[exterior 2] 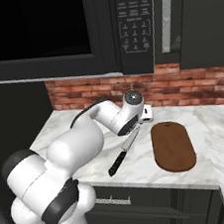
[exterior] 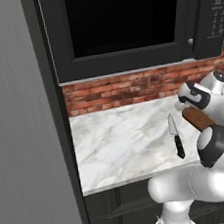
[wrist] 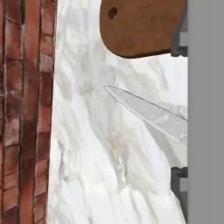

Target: Move the cutting board and knife to the sink. Then move spray from the cabinet to the counter.

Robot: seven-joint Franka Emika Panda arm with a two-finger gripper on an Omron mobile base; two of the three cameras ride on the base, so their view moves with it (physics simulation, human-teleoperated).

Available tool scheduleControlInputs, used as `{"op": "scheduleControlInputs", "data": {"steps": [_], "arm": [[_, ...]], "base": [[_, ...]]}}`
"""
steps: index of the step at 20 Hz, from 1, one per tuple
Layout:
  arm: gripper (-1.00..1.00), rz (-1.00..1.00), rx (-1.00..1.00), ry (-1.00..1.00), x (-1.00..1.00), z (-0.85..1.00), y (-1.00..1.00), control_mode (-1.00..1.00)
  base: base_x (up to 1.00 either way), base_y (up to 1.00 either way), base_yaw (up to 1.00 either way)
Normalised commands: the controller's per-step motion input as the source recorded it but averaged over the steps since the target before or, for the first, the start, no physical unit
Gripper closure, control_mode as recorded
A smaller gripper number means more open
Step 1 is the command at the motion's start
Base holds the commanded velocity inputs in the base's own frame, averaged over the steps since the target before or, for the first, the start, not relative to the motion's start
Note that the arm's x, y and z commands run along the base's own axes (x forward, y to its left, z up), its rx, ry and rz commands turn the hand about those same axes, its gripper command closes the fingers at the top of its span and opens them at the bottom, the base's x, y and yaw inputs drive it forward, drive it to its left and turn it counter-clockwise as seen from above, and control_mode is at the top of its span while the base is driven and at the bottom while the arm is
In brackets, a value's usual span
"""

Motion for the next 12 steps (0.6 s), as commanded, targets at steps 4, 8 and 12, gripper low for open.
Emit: {"op": "scheduleControlInputs", "data": {"steps": [4,8,12], "arm": [[-1.00,0.02,0.00,-0.01,0.32,-0.01,-0.05,-1.00],[-1.00,0.03,0.00,-0.02,0.26,-0.03,-0.05,-1.00],[-1.00,0.03,0.00,0.00,0.18,-0.01,-0.07,-1.00]], "base": [[0.00,0.00,0.00],[0.00,0.00,0.00],[0.00,0.00,0.00]]}}
